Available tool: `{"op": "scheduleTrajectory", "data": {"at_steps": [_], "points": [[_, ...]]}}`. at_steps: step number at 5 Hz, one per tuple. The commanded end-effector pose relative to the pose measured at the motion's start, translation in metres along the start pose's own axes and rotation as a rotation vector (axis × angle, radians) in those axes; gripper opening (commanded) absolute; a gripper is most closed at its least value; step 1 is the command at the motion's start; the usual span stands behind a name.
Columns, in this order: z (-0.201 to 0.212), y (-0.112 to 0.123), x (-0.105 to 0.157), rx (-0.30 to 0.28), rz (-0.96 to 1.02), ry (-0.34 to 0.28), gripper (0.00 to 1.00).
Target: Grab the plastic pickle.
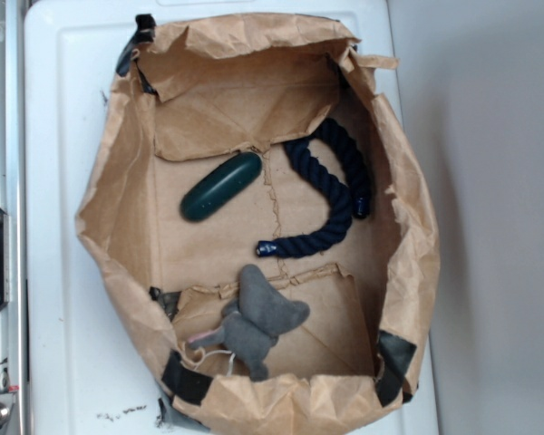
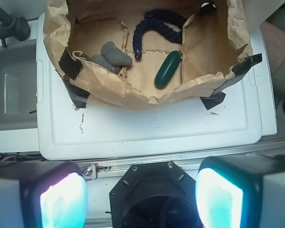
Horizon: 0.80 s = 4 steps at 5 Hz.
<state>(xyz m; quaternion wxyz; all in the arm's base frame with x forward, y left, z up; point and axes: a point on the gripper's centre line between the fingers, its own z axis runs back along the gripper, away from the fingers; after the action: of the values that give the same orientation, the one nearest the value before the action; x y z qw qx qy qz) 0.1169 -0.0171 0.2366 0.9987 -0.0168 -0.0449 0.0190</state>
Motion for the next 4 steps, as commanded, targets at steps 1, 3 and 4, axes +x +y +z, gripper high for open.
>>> {"op": "scheduleTrajectory", "data": {"at_steps": [1,3,4], "points": [[0.0,0.0,0.0,0.0,0.0,0.0,1.0],[-0.006,-0.036,0.024,0.015,0.065,-0.08,1.0],[-0.023,-0.046,0.046,0.027,0.054,-0.096,1.0]]}}
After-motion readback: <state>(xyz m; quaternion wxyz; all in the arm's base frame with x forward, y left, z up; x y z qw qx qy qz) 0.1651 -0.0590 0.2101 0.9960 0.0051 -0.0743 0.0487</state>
